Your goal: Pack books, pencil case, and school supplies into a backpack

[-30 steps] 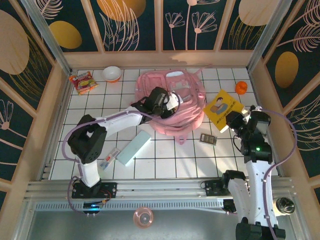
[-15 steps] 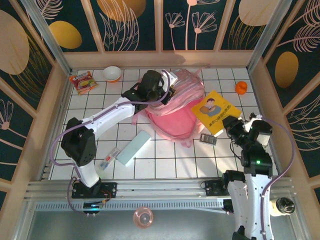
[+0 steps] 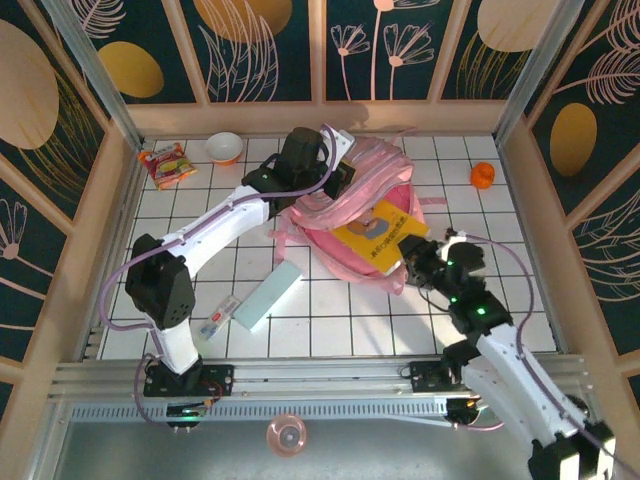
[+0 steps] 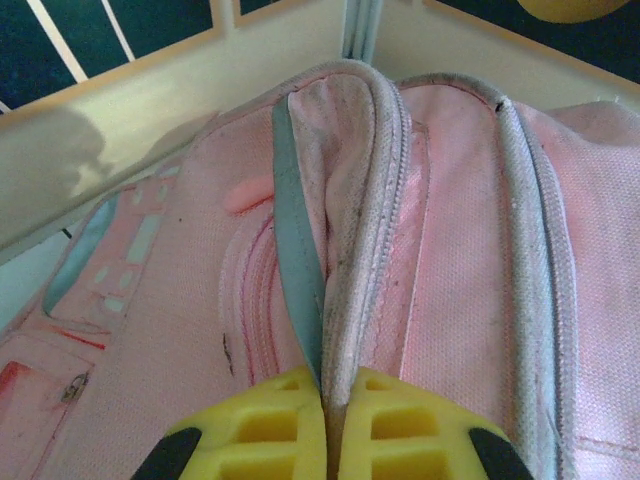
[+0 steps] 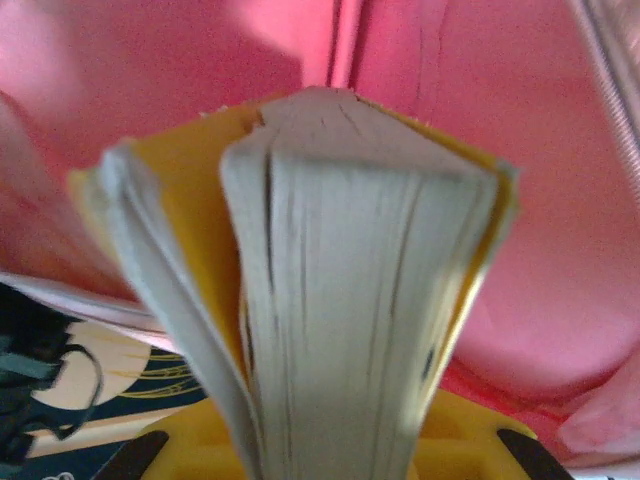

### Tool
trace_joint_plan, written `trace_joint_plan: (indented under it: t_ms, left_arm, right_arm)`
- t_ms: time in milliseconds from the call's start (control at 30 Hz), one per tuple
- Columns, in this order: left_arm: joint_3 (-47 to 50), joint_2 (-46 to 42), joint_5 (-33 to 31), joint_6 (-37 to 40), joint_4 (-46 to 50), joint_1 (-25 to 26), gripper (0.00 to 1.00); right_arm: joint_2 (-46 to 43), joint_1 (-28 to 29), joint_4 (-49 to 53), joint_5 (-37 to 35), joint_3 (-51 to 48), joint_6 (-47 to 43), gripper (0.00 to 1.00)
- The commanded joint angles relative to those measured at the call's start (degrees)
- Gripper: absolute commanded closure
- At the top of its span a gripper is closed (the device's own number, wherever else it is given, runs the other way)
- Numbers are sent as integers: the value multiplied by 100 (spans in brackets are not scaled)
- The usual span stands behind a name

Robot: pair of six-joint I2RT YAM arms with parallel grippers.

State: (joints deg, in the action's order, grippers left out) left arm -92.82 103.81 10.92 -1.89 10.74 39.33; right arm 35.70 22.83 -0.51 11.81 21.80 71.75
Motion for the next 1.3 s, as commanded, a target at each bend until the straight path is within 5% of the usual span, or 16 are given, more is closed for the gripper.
trace_joint_plan:
  t_ms: [0,300,667,1000,1267]
  left_arm:
    - [-422,-43,279,-169,-719,-54,100]
    - [-413,-51,532,-215,-739,-64,100]
    - [-433,-27,623,-269,-772,-68,100]
    - [-304,-5,631,-409,-837,-99,100]
    - [-51,-111,327,-365,-822,-214,100]
  right_arm:
    - [536,419,-2144,-1395,-136,524,100]
    - [2755,820,-3713,-2603,406,515,100]
    - [5095,820,-4683,-2415,1431,741,100]
    - [6444,820,-4196,-2341,2099,988,82]
    - [6031,780,-3084,-1916,1993,655,42]
